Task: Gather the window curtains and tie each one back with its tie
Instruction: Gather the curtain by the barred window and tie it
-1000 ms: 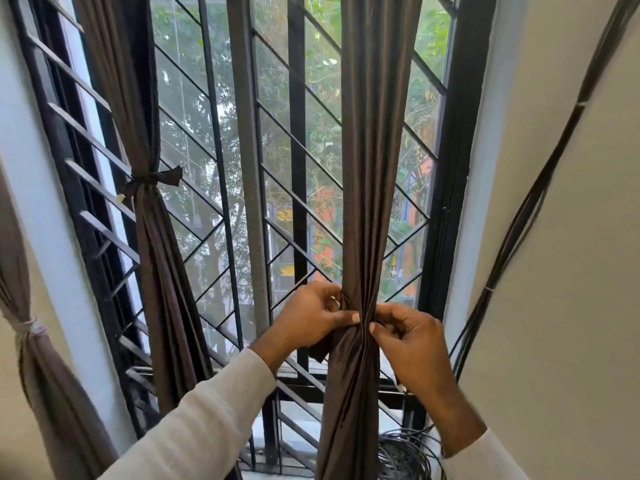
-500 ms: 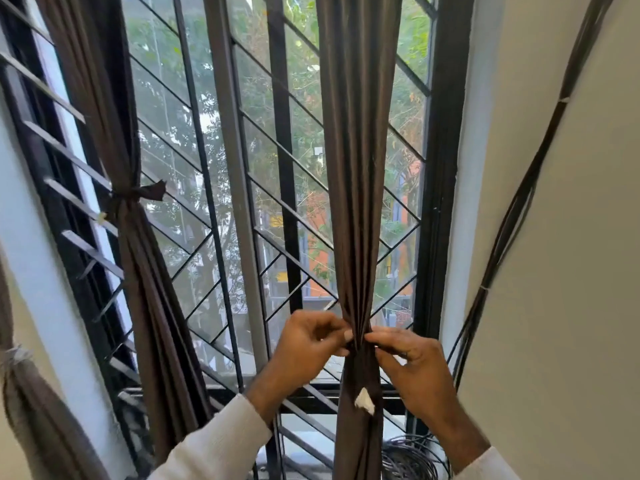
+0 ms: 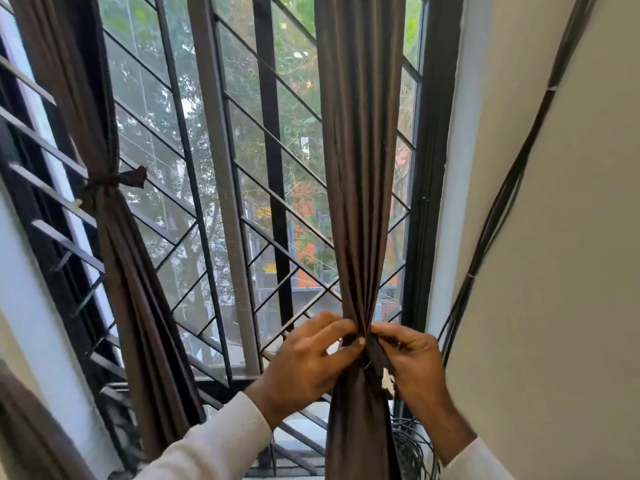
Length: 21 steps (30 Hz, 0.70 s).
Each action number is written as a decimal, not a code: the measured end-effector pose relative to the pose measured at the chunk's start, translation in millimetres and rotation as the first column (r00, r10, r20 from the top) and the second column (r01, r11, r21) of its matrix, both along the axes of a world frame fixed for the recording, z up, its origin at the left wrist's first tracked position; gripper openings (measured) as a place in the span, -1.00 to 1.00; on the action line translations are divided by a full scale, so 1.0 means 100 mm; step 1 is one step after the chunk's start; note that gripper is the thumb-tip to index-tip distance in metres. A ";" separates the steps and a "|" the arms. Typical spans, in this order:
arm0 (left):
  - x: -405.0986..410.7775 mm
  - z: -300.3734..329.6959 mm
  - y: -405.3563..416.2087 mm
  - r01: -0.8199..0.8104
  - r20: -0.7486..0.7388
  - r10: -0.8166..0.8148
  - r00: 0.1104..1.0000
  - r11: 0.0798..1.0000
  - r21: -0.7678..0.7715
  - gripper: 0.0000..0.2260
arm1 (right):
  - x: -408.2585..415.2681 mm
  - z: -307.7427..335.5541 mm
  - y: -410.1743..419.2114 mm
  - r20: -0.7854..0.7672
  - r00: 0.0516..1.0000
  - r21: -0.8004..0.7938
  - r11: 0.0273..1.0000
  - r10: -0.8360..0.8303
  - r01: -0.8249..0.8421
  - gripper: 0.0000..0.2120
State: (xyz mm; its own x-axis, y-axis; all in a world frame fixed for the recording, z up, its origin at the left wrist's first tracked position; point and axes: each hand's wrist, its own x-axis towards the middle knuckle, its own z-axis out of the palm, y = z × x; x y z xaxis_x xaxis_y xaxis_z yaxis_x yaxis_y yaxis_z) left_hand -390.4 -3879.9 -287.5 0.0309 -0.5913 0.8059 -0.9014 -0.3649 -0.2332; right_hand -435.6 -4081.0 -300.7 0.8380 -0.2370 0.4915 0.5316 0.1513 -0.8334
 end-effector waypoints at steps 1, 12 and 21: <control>-0.01 0.01 -0.01 -0.012 0.057 0.012 0.998 1.000 -0.008 -0.83 | -0.01 -0.02 0.01 -0.005 1.000 0.029 0.999 0.016 -0.016 -0.74; 0.02 0.41 -0.18 -0.108 -0.395 -0.087 0.914 0.889 -0.444 -0.91 | -0.15 -0.04 0.56 0.109 0.968 0.130 0.969 -0.224 0.209 -0.86; 0.40 0.75 0.15 -0.094 -0.595 -0.038 0.803 0.977 -0.189 -0.87 | 0.12 0.10 0.67 0.168 0.869 -0.095 0.870 -0.465 0.484 -0.70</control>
